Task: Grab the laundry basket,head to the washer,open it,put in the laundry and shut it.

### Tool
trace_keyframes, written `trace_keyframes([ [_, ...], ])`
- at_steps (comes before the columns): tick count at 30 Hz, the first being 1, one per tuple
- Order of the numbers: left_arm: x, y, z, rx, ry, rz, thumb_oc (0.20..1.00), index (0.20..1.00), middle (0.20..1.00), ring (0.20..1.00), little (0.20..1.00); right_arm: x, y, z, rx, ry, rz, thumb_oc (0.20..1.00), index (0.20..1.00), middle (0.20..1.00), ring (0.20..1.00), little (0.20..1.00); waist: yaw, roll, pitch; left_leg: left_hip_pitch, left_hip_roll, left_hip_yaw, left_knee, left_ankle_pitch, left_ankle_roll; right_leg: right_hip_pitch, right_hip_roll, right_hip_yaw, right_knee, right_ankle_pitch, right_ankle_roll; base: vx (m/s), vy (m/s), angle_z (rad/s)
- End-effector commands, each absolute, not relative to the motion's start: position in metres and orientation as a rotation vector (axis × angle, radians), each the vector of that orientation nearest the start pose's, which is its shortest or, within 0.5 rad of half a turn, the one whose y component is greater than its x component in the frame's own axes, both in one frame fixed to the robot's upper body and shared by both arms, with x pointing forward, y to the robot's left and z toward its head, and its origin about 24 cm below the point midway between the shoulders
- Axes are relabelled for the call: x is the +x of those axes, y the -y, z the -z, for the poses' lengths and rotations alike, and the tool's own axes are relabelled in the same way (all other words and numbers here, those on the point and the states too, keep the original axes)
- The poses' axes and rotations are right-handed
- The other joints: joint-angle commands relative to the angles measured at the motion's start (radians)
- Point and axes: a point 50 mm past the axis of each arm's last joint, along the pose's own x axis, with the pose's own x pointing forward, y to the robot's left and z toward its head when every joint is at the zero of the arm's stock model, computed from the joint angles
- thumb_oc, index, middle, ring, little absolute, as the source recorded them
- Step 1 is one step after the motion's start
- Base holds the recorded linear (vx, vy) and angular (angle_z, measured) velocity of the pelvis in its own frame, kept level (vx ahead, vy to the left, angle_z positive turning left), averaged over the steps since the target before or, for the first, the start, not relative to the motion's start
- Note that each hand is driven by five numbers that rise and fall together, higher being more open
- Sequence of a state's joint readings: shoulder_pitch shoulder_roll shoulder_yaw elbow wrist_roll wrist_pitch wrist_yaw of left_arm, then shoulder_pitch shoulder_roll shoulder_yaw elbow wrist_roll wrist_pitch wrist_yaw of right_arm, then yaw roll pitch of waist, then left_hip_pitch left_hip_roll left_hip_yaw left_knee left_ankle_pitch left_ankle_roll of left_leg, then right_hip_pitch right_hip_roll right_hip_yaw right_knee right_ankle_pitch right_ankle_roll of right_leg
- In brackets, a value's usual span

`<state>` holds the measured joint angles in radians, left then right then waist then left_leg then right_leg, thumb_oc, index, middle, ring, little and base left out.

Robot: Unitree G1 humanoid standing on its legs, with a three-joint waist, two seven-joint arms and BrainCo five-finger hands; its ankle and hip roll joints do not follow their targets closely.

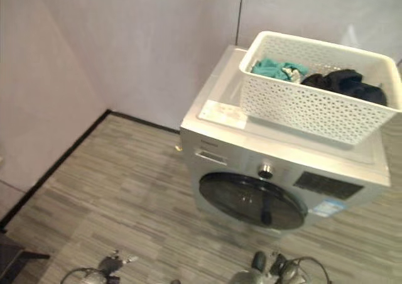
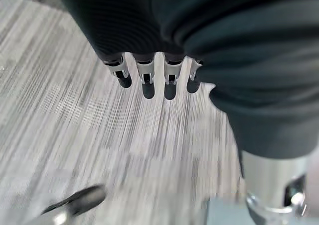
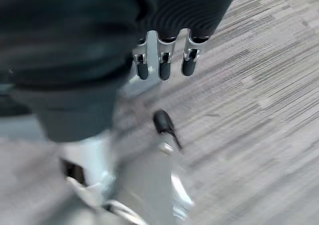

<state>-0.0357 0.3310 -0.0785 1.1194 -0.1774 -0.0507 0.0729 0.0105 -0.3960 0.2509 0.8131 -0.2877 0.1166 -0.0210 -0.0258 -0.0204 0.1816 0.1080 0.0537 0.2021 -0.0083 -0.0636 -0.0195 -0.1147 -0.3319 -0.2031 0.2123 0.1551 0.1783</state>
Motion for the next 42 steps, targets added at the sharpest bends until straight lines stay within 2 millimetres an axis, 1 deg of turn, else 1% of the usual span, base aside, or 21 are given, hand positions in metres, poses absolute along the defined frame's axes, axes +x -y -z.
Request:
trace_keyframes([
  [1, 0.122, -0.261, 0.140, 0.178, -1.011, -0.288, 1.000, 1.000, 1.000, 1.000, 1.000, 0.197, 0.294, 0.061, -0.865, -0.705, 0.070, 1.000, 1.000, 1.000, 1.000, 1.000, 0.017, 0.013, -0.025, -0.046, -0.027, -0.065, -0.009, -0.047, 0.029, 0.035, 0.024, 0.041, -0.104, -0.092, -0.003, -0.09, -0.055, -0.07],
  [3, 0.109, -0.259, 0.145, 0.112, -1.026, -0.344, 1.000, 1.000, 1.000, 1.000, 1.000, 0.203, 0.305, 0.036, -0.934, -0.581, 0.162, 1.000, 1.000, 1.000, 1.000, 1.000, 0.030, -0.004, -0.042, -0.051, -0.022, -0.034, -0.018, -0.038, 0.022, 0.050, 0.018, 0.036, -0.159, -0.072, 0.010, -0.04, -0.126, -0.53],
  [6, 0.102, -0.257, 0.147, 0.091, -1.040, -0.365, 1.000, 1.000, 1.000, 1.000, 1.000, 0.204, 0.312, 0.030, -0.968, -0.560, 0.191, 1.000, 1.000, 1.000, 1.000, 1.000, 0.039, -0.007, -0.052, -0.052, -0.006, -0.020, -0.024, -0.031, 0.009, 0.069, 0.029, 0.030, -0.200, -0.070, 0.007, 0.02, -0.167, -0.65],
  [7, 0.092, -0.255, 0.151, 0.067, -1.075, -0.379, 1.000, 1.000, 1.000, 1.000, 1.000, 0.208, 0.316, 0.018, -0.989, -0.514, 0.211, 1.000, 1.000, 1.000, 1.000, 1.000, 0.046, -0.010, -0.061, -0.050, 0.018, -0.012, -0.034, -0.016, -0.012, 0.101, 0.036, -0.001, -0.243, -0.073, 0.006, 0.05, -0.206, -0.06],
  [9, 0.089, -0.252, 0.153, 0.068, -1.093, -0.361, 1.000, 1.000, 1.000, 1.000, 1.000, 0.208, 0.319, 0.015, -0.986, -0.508, 0.223, 1.000, 1.000, 1.000, 1.000, 1.000, 0.044, -0.006, -0.062, -0.047, 0.031, -0.018, -0.043, -0.007, -0.024, 0.120, 0.043, -0.022, -0.265, -0.073, 0.003, 0.02, -0.165, 0.09],
  [10, 0.087, -0.247, 0.155, 0.067, -1.101, -0.343, 1.000, 1.000, 1.000, 1.000, 1.000, 0.210, 0.320, 0.011, -0.941, -0.482, 0.257, 1.000, 1.000, 1.000, 1.000, 1.000, 0.045, 0.006, -0.063, -0.052, 0.050, -0.029, -0.065, 0.017, -0.042, 0.139, 0.059, -0.055, -0.296, -0.082, -0.001, -0.02, -0.150, 0.19],
  [13, 0.087, -0.244, 0.155, 0.056, -1.098, -0.343, 1.000, 1.000, 1.000, 1.000, 1.000, 0.216, 0.318, 0.011, -0.919, -0.473, 0.250, 1.000, 1.000, 1.000, 1.000, 1.000, 0.054, 0.019, -0.057, -0.067, 0.069, -0.039, -0.077, 0.039, -0.060, 0.134, 0.070, -0.074, -0.300, -0.100, -0.006, -0.03, -0.104, 0.21],
  [22, 0.105, -0.238, 0.151, 0.055, -1.022, -0.347, 1.000, 1.000, 1.000, 1.000, 1.000, 0.249, 0.306, -0.002, -0.899, -0.379, 0.241, 1.000, 1.000, 1.000, 1.000, 1.000, 0.072, 0.059, 0.001, -0.118, 0.088, -0.060, -0.079, 0.072, -0.086, 0.112, 0.074, -0.107, -0.300, -0.106, -0.011, -0.06, -0.039, 0.17],
  [24, 0.114, -0.236, 0.148, 0.055, -0.988, -0.351, 1.000, 1.000, 1.000, 1.000, 1.000, 0.262, 0.303, -0.011, -0.912, -0.330, 0.246, 1.000, 1.000, 1.000, 1.000, 1.000, 0.075, 0.073, 0.029, -0.143, 0.086, -0.066, -0.079, 0.081, -0.086, 0.082, 0.072, -0.099, -0.300, -0.098, -0.011, -0.15, 0.012, -0.01],
  [25, 0.125, -0.234, 0.143, 0.050, -0.938, -0.357, 1.000, 1.000, 1.000, 1.000, 1.000, 0.277, 0.301, -0.025, -0.929, -0.273, 0.262, 1.000, 1.000, 1.000, 1.000, 1.000, 0.079, 0.091, 0.055, -0.171, 0.084, -0.066, -0.079, 0.090, -0.086, 0.045, 0.070, -0.090, -0.300, -0.089, -0.011, -0.20, 0.039, 0.00],
  [27, 0.133, -0.234, 0.139, 0.036, -0.894, -0.377, 1.000, 1.000, 1.000, 1.000, 1.000, 0.291, 0.299, -0.041, -0.953, -0.215, 0.281, 1.000, 1.000, 1.000, 1.000, 1.000, 0.082, 0.105, 0.082, -0.201, 0.084, -0.065, -0.079, 0.103, -0.087, 0.006, 0.068, -0.080, -0.300, -0.078, -0.011, -0.16, 0.031, -0.06],
  [32, 0.146, -0.234, 0.133, 0.028, -0.839, -0.393, 1.000, 1.000, 1.000, 1.000, 1.000, 0.310, 0.299, -0.064, -1.004, -0.141, 0.310, 1.000, 1.000, 1.000, 1.000, 1.000, 0.085, 0.122, 0.105, -0.254, 0.081, -0.063, -0.079, 0.122, -0.090, -0.048, 0.062, -0.067, -0.300, -0.063, -0.010, -0.07, 0.013, 0.01],
  [33, 0.157, -0.230, 0.129, 0.025, -0.806, -0.390, 1.000, 1.000, 1.000, 1.000, 1.000, 0.326, 0.299, -0.075, -1.015, -0.124, 0.336, 1.000, 1.000, 1.000, 1.000, 1.000, 0.087, 0.132, 0.118, -0.296, 0.077, -0.062, -0.079, 0.137, -0.095, -0.089, 0.059, -0.059, -0.300, -0.055, -0.010, -0.08, 0.011, -0.06],
  [35, 0.166, -0.226, 0.126, 0.011, -0.780, -0.381, 1.000, 1.000, 1.000, 1.000, 1.000, 0.335, 0.286, -0.075, -0.997, -0.117, 0.307, 1.000, 1.000, 1.000, 1.000, 1.000, 0.088, 0.135, 0.120, -0.320, 0.077, -0.061, -0.079, 0.143, -0.097, -0.112, 0.060, -0.055, -0.300, -0.052, -0.010, -0.06, 0.004, -0.09],
  [36, 0.172, -0.219, 0.125, -0.007, -0.770, -0.365, 1.000, 1.000, 1.000, 1.000, 1.000, 0.340, 0.264, -0.064, -0.946, -0.122, 0.233, 1.000, 1.000, 1.000, 1.000, 1.000, 0.088, 0.136, 0.124, -0.329, 0.078, -0.061, -0.079, 0.144, -0.097, -0.123, 0.060, -0.049, -0.300, -0.050, -0.011, -0.02, 0.002, -0.04],
  [37, 0.172, -0.219, 0.125, -0.007, -0.769, -0.365, 1.000, 1.000, 1.000, 1.000, 1.000, 0.340, 0.264, -0.065, -0.945, -0.122, 0.233, 1.000, 1.000, 1.000, 1.000, 1.000, 0.088, 0.135, 0.122, -0.333, 0.077, -0.061, -0.079, 0.147, -0.097, -0.127, 0.059, -0.049, -0.300, -0.048, -0.011, 0.00, 0.000, 0.00],
  [38, 0.176, -0.214, 0.124, -0.009, -0.766, -0.347, 1.000, 1.000, 1.000, 1.000, 1.000, 0.340, 0.247, -0.056, -0.922, -0.123, 0.171, 1.000, 1.000, 1.000, 1.000, 1.000, 0.088, 0.135, 0.121, -0.336, 0.076, -0.060, -0.079, 0.147, -0.097, -0.131, 0.059, -0.050, -0.300, -0.047, -0.012, 0.00, 0.000, 0.00],
  [39, 0.176, -0.214, 0.124, -0.009, -0.766, -0.347, 1.000, 1.000, 1.000, 1.000, 1.000, 0.340, 0.247, -0.056, -0.922, -0.123, 0.171, 1.000, 1.000, 1.000, 1.000, 1.000, 0.088, 0.135, 0.121, -0.336, 0.076, -0.060, -0.079, 0.147, -0.097, -0.131, 0.059, -0.050, -0.300, -0.047, -0.012, 0.00, 0.000, 0.00],
  [40, 0.178, -0.204, 0.125, 0.005, -0.766, -0.290, 1.000, 1.000, 1.000, 1.000, 1.000, 0.336, 0.216, -0.032, -0.834, -0.164, 0.063, 1.000, 1.000, 1.000, 1.000, 1.000, 0.088, 0.136, 0.118, -0.335, 0.075, -0.060, -0.079, 0.146, -0.096, -0.130, 0.059, -0.050, -0.300, -0.047, -0.014, 0.00, 0.000, 0.00],
  [41, 0.178, -0.204, 0.125, 0.005, -0.767, -0.290, 1.000, 1.000, 1.000, 1.000, 1.000, 0.336, 0.216, -0.032, -0.834, -0.164, 0.063, 1.000, 1.000, 1.000, 1.000, 1.000, 0.088, 0.136, 0.117, -0.336, 0.075, -0.060, -0.079, 0.146, -0.096, -0.131, 0.059, -0.050, -0.300, -0.047, -0.014, 0.02, 0.014, -0.05],
  [42, 0.177, -0.192, 0.128, 0.033, -0.791, -0.219, 1.000, 1.000, 1.000, 1.000, 1.000, 0.324, 0.177, 0.000, -0.659, -0.255, -0.046, 1.000, 1.000, 1.000, 1.000, 1.000, 0.088, 0.138, 0.112, -0.327, 0.074, -0.056, -0.079, 0.143, -0.094, -0.125, 0.057, -0.050, -0.300, -0.048, -0.015, 0.03, 0.029, -0.07],
])
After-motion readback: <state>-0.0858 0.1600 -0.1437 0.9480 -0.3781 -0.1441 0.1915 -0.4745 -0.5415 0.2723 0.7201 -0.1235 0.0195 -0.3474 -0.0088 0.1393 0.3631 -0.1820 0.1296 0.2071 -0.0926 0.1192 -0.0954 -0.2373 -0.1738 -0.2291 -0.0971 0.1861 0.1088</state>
